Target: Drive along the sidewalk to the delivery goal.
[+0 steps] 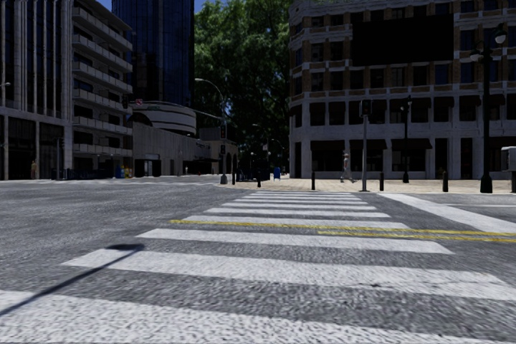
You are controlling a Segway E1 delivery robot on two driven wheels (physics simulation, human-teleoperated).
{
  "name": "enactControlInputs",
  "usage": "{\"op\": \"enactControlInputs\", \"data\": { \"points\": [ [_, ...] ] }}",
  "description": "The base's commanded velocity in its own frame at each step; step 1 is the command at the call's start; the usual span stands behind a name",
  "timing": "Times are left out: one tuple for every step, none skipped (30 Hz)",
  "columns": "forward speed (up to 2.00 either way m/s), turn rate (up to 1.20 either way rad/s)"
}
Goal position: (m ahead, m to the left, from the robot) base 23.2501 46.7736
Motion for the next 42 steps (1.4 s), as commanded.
{"op": "enactControlInputs", "data": {
  "points": [
    [2.0,0.0],
    [2.0,0.0],
    [2.0,0.0],
    [2.0,0.0],
    [2.0,0.0],
    [2.0,0.0],
    [2.0,0.0],
    [2.0,0.0],
    [2.0,0.0],
    [2.0,0.0],
    [2.0,0.0],
    [2.0,0.0],
    [2.0,0.0],
    [2.0,0.0],
    [2.0,-0.03],
    [2.0,-0.14],
    [2.0,-0.24],
    [2.0,-0.24],
    [2.0,-0.29],
    [2.0,-0.3],
    [2.0,-0.3],
    [2.0,-0.3],
    [2.0,-0.3],
    [2.0,-0.3],
    [2.0,-0.3],
    [2.0,-0.3],
    [2.0,-0.26],
    [2.0,-0.22],
    [2.0,-0.22],
    [2.0,-0.2],
    [2.0,-0.19],
    [2.0,-0.15],
    [2.0,-0.15],
    [2.0,-0.1],
    [2.0,-0.09],
    [2.0,-0.08],
    [2.0,-0.08],
    [2.0,-0.08],
    [2.0,-0.08],
    [2.0,-0.08],
    [2.0,-0.08],
    [2.0,-0.08]
  ]
}}
